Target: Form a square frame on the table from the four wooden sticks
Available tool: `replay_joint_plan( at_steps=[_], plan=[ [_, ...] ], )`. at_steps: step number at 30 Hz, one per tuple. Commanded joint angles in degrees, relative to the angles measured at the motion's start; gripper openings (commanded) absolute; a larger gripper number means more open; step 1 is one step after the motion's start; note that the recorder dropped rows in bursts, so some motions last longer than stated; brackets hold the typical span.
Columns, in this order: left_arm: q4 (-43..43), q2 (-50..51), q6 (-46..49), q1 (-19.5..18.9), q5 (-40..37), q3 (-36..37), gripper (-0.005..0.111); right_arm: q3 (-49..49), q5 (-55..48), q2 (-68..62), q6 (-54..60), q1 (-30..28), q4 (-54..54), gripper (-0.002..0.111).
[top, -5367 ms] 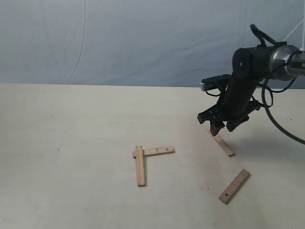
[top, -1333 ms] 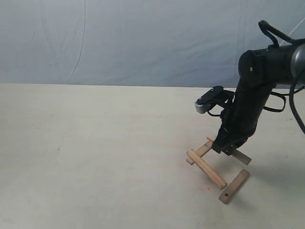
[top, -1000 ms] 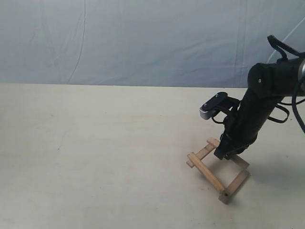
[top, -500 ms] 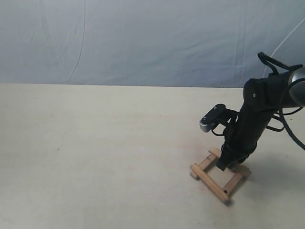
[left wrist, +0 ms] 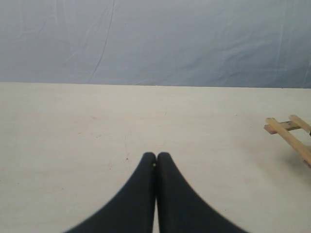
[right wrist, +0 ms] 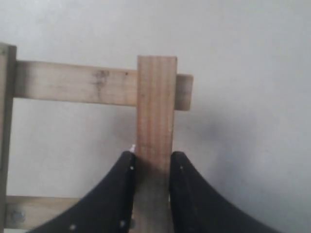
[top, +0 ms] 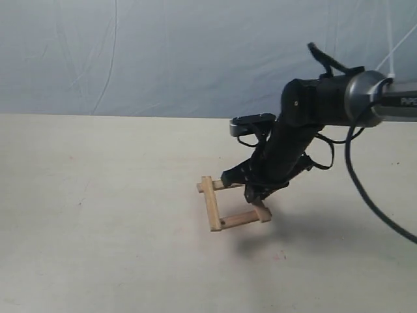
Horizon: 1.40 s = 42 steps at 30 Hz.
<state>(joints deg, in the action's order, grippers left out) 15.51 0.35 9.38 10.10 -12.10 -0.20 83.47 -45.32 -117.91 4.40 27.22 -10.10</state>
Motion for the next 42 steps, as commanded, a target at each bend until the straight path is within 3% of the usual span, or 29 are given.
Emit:
replay_joint_plan(
  at_steps=[1,6,19,21,26,29,34,36,40,42],
  plan=[
    [-0.20,-0.35,0.07,0.37,0.12,0.20,0.000,4.99,-3.51,-4.67,-13.31,3.65,4.67,-0.001],
    [-0.20,-0.35,0.07,0.37,0.12,0.20,0.000,8.22,-3.54,-8.42,-20.86,5.14,4.54,-0.001],
    [-0.20,-0.35,0.07,0.37,0.12,0.20,0.000,9.02,-3.58,-10.67,-23.50,6.01,6.16,0.000],
    [-0.20,-0.35,0.07,0.37,0.12,0.20,0.000,9.02,-3.70,-10.67,-23.87,6.01,6.05,0.006],
    [-0.20,-0.35,0.07,0.37,0.12,0.20,0.000,9.02,-3.84,-10.67,-24.67,6.01,5.75,0.043],
    [-0.20,-0.35,0.07,0.37,0.12,0.20,0.000,9.31,-3.84,-10.56,-26.04,6.01,6.11,0.051],
    [-0.20,-0.35,0.07,0.37,0.12,0.20,0.000,9.44,-3.84,-8.08,-27.32,6.01,6.94,0.048],
    [-0.20,-0.35,0.07,0.37,0.12,0.20,0.000,9.44,-4.53,-6.62,-27.32,5.90,8.94,0.038],
    [-0.20,-0.35,0.07,0.37,0.12,0.20,0.000,9.44,-7.81,-4.16,-27.13,4.61,12.21,-0.001],
    [-0.20,-0.35,0.07,0.37,0.12,0.20,0.000,9.06,-10.84,-3.08,-23.70,2.37,12.58,0.000]
  ],
)
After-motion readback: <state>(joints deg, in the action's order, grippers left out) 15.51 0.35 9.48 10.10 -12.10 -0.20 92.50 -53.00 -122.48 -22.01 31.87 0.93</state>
